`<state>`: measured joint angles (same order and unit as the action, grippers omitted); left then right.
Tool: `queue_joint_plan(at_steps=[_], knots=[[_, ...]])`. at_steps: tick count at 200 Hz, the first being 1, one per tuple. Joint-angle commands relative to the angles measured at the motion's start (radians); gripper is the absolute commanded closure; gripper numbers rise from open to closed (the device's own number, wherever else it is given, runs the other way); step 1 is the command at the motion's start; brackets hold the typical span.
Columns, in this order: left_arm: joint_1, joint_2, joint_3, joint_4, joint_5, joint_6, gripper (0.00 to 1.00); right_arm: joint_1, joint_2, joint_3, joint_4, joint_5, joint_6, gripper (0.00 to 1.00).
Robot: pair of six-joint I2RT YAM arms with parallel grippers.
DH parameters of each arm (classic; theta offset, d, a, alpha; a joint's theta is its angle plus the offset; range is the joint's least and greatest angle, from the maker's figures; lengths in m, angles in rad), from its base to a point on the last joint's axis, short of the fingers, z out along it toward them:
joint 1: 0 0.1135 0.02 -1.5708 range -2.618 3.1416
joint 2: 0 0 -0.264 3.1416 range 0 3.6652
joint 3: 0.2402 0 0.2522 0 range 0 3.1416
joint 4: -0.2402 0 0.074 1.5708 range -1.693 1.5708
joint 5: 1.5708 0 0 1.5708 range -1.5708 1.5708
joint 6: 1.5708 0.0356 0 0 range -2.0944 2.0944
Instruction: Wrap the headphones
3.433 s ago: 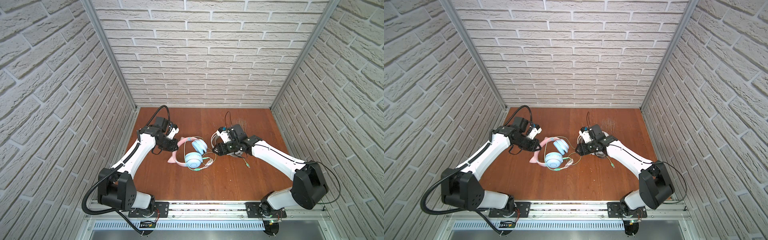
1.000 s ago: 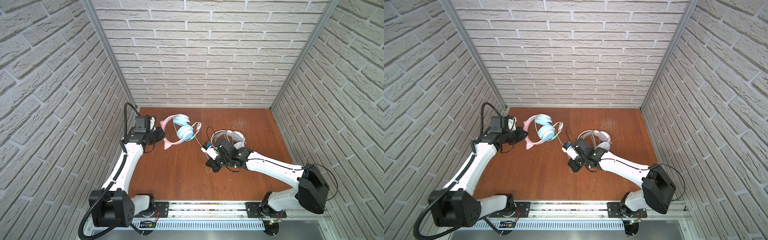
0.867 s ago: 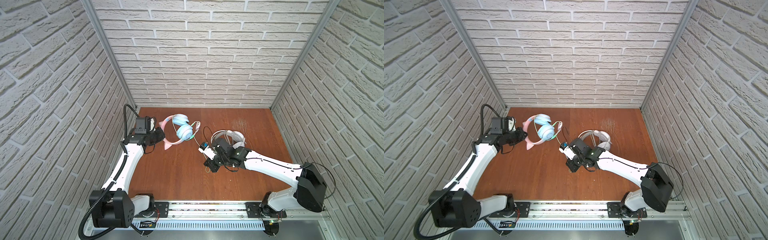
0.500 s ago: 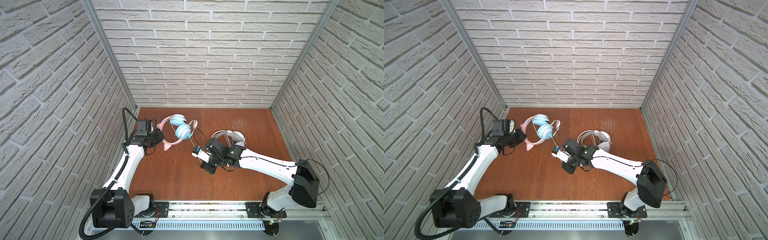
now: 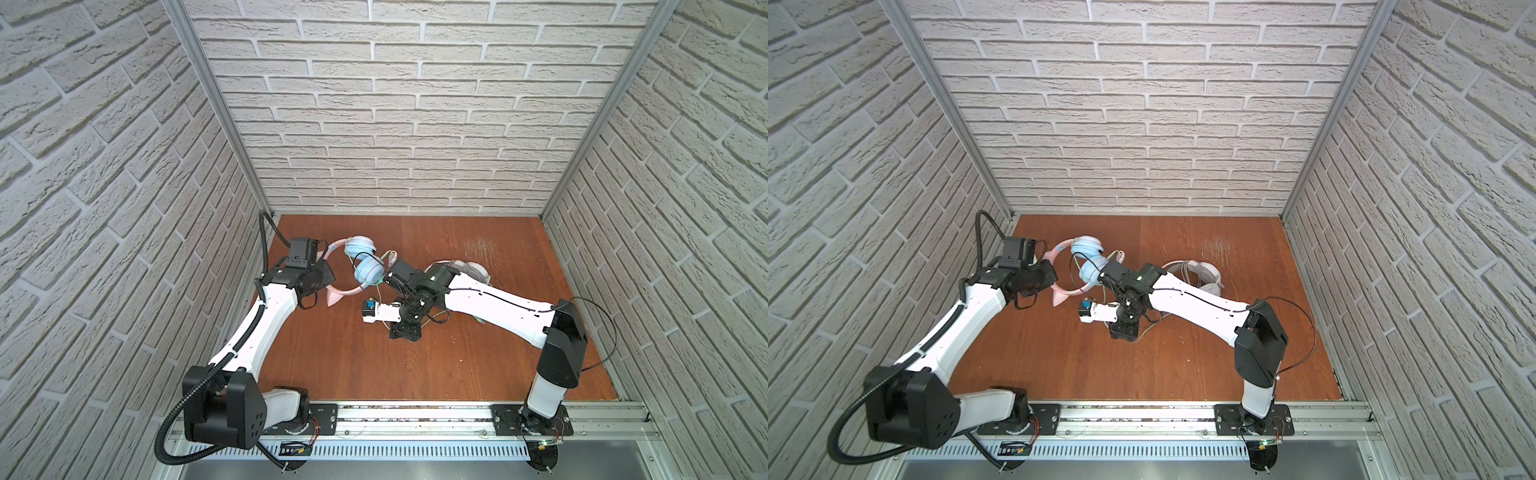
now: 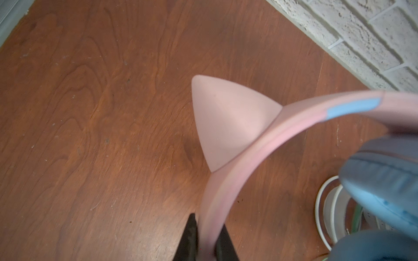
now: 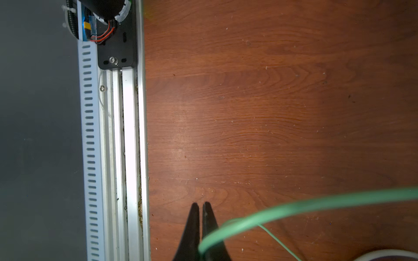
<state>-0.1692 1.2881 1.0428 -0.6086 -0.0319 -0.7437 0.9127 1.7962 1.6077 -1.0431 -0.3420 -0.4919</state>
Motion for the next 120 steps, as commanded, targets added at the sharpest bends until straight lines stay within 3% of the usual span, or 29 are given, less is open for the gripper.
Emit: queue_joint_plan(at_steps=[1,33,56,120], knots=[[-0.033,0.036,0.057,0.027,-0.071,-0.004,1.0,0.011,-0.019,0.03,-0.071,-0.023,-0.134,0.95],[-0.101,0.11,0.12,-0.025,-0.127,0.035,1.0,0.01,-0.016,0.059,-0.096,0.032,-0.23,0.95],[-0.127,0.156,0.149,-0.048,-0.126,0.052,1.0,0.011,-0.009,0.08,-0.069,0.136,-0.262,0.95],[-0.163,0.273,0.216,-0.084,-0.048,0.109,1.0,0.01,-0.048,0.03,0.093,0.267,-0.419,0.95]])
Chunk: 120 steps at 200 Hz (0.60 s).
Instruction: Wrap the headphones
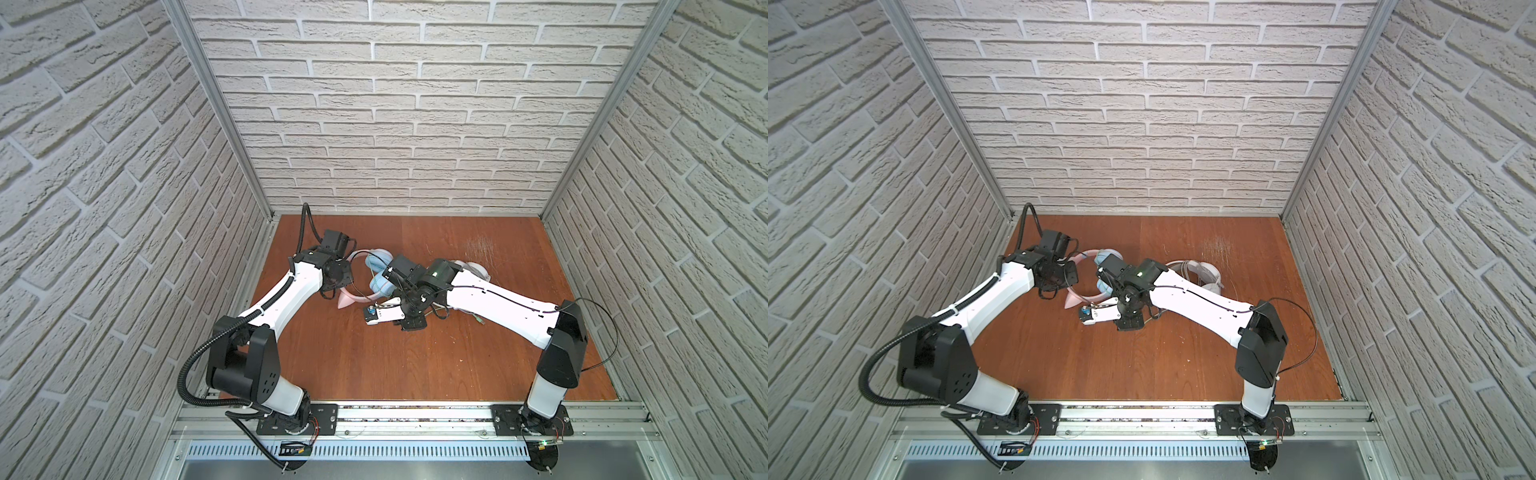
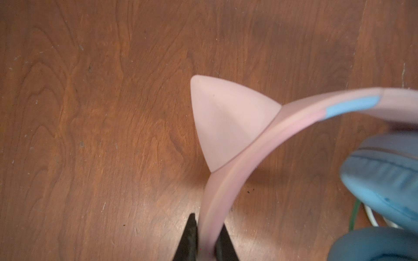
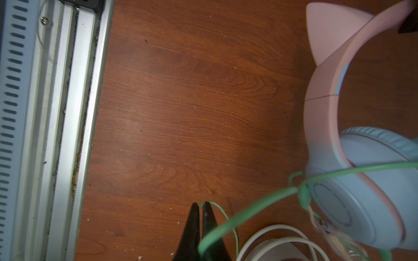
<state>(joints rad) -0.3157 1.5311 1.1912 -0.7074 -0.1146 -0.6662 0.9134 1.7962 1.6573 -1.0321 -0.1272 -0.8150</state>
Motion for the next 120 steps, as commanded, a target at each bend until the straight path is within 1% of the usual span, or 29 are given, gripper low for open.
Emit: queue_joint_plan(at_steps=[1,33,64,95,120], knots=[[-0.017,0.032,0.069,0.014,0.036,0.033,1.0,0.009,-0.049,-0.02,0.083,0.055,-0.098,0.95],[-0.042,0.1,0.142,-0.06,0.054,0.095,1.0,0.01,-0.057,-0.026,0.111,0.117,-0.183,0.95],[-0.055,0.142,0.206,-0.143,0.055,0.15,1.0,0.013,-0.036,0.017,0.074,0.186,-0.244,0.95],[-0.057,0.152,0.226,-0.18,0.054,0.191,1.0,0.014,-0.004,0.06,0.011,0.298,-0.284,0.95],[-0.057,0.157,0.235,-0.197,0.082,0.228,1.0,0.017,0.005,0.06,0.0,0.394,-0.305,0.95]])
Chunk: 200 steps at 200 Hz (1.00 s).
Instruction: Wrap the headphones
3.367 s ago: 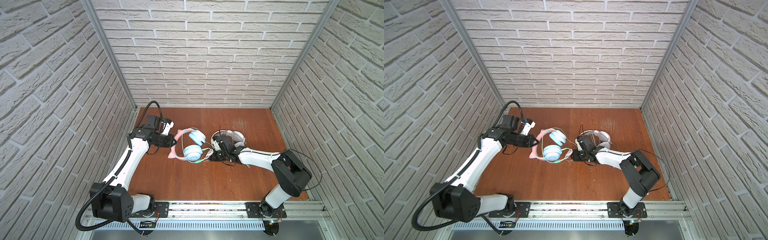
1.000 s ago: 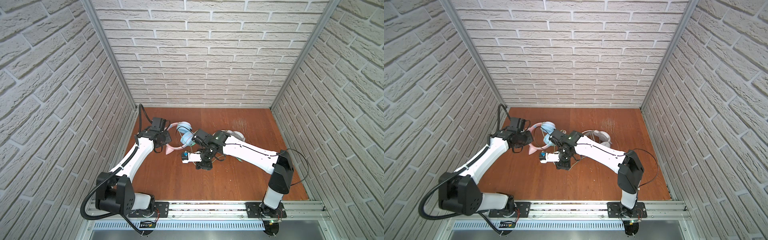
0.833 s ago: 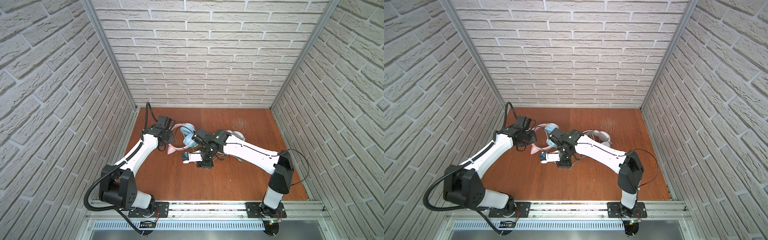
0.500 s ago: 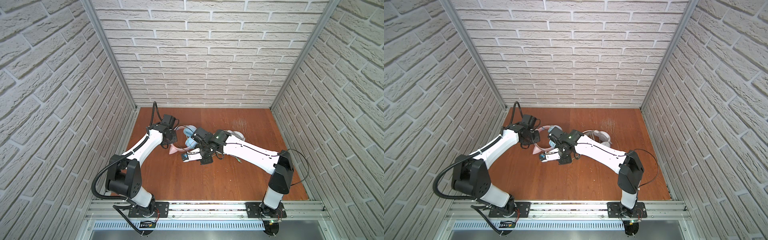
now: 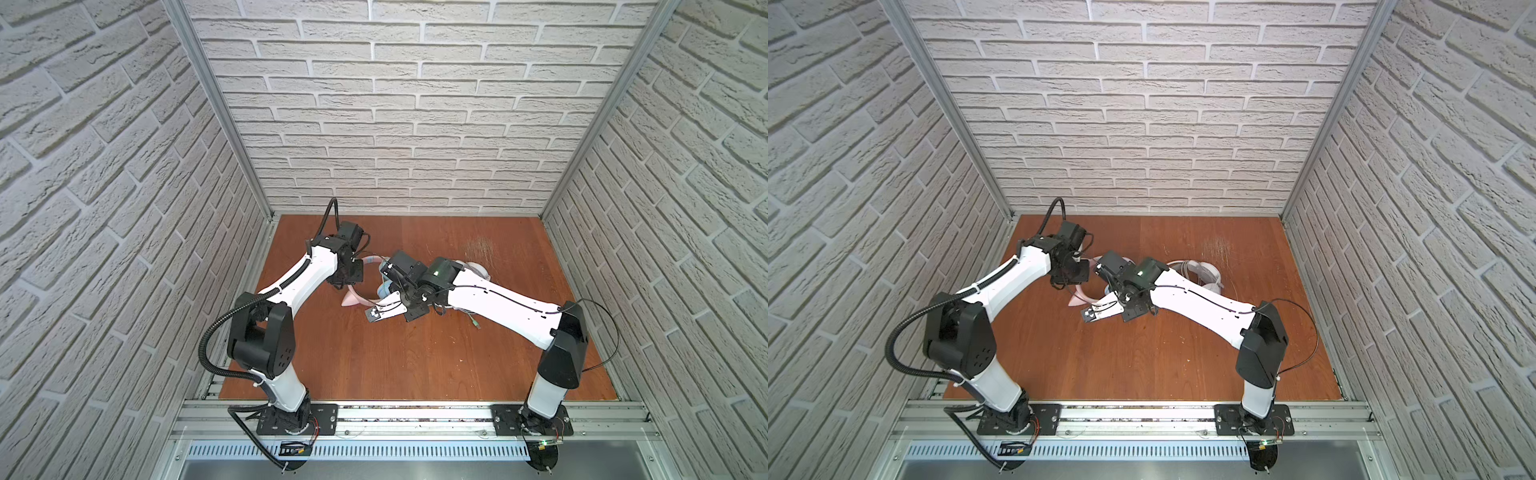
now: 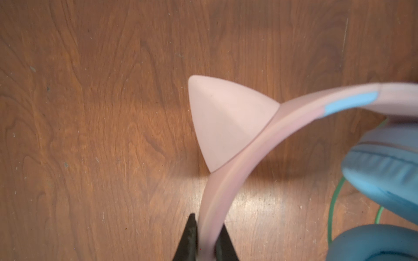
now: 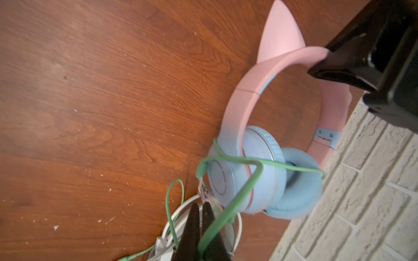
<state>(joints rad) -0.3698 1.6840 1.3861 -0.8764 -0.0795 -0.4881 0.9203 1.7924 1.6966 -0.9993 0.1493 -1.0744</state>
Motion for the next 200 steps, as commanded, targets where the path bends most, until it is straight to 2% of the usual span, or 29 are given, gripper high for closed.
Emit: queue_joint_plan(at_steps=[1,33,76,95,120,156,200], knots=[[-0.003,0.004,0.041,-0.029,0.049,0.051,1.0,0.011,0.009,0.02,-0.032,0.12,-0.046,0.95],[-0.005,0.019,0.049,-0.044,0.082,0.09,1.0,0.01,0.004,0.012,0.02,0.16,-0.092,0.95],[-0.007,0.013,0.021,-0.024,0.183,0.152,1.0,0.008,0.0,-0.062,0.185,0.308,-0.229,0.95],[-0.01,0.008,0.018,-0.032,0.204,0.183,1.0,0.006,-0.009,-0.093,0.244,0.323,-0.289,0.95],[-0.01,-0.003,0.021,-0.059,0.21,0.223,1.0,-0.006,0.001,-0.102,0.269,0.332,-0.309,0.95],[-0.01,-0.037,-0.004,-0.067,0.259,0.278,1.0,-0.022,0.013,-0.101,0.301,0.304,-0.307,0.95],[-0.011,-0.048,-0.031,-0.071,0.285,0.308,1.0,-0.065,0.012,-0.072,0.285,0.137,-0.242,0.95]])
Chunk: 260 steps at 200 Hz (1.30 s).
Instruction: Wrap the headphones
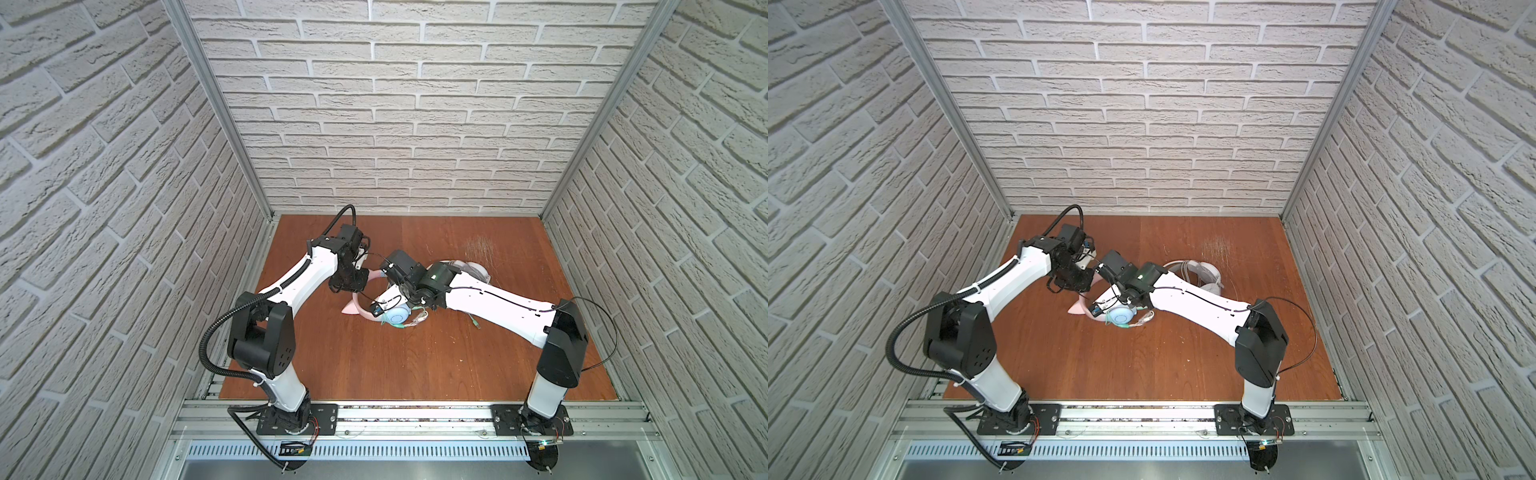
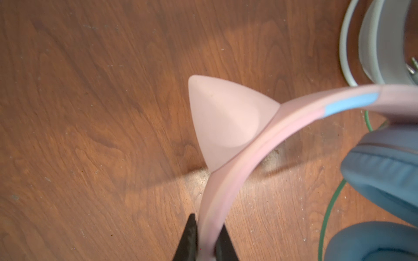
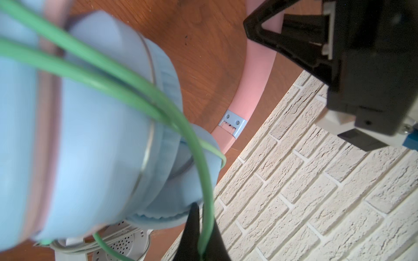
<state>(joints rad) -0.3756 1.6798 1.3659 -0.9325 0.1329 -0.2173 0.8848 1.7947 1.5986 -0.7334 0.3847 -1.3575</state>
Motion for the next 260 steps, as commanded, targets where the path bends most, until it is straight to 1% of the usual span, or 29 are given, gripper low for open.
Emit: queue_joint_plan(at_steps=[1,19,48,72,93,103,120,146,179,222,260], knots=[[-0.005,-0.045,-0.011,-0.014,0.072,0.038,1.0,-0.03,0.01,0.028,0.018,-0.1,0.042,0.95],[-0.006,-0.049,-0.016,-0.014,0.077,0.047,1.0,-0.046,0.033,0.051,-0.02,-0.13,0.056,0.94],[-0.009,-0.051,-0.017,-0.025,0.078,0.059,1.0,-0.069,0.059,0.067,-0.025,-0.17,0.078,0.92],[-0.016,-0.055,-0.014,-0.045,0.07,0.065,1.0,-0.087,0.094,0.11,-0.06,-0.207,0.11,0.91],[-0.017,-0.069,-0.02,-0.045,0.07,0.068,1.0,-0.099,0.126,0.134,-0.054,-0.204,0.153,0.82],[-0.016,-0.075,-0.022,-0.049,0.073,0.071,1.0,-0.103,0.143,0.151,-0.059,-0.193,0.177,0.81],[-0.016,-0.086,-0.029,-0.05,0.075,0.074,1.0,-0.114,0.165,0.174,-0.09,-0.213,0.213,0.8],[-0.016,-0.101,-0.038,-0.049,0.088,0.082,1.0,-0.141,0.163,0.163,-0.098,-0.275,0.273,0.77],[-0.015,-0.12,-0.043,-0.057,0.103,0.097,1.0,-0.19,0.152,0.177,-0.109,-0.394,0.382,0.72],[-0.007,-0.158,-0.058,-0.057,0.127,0.109,1.0,-0.244,0.153,0.183,-0.139,-0.523,0.509,0.69],[0.011,-0.191,-0.07,-0.072,0.155,0.124,1.0,-0.291,0.149,0.17,-0.133,-0.618,0.67,0.65]])
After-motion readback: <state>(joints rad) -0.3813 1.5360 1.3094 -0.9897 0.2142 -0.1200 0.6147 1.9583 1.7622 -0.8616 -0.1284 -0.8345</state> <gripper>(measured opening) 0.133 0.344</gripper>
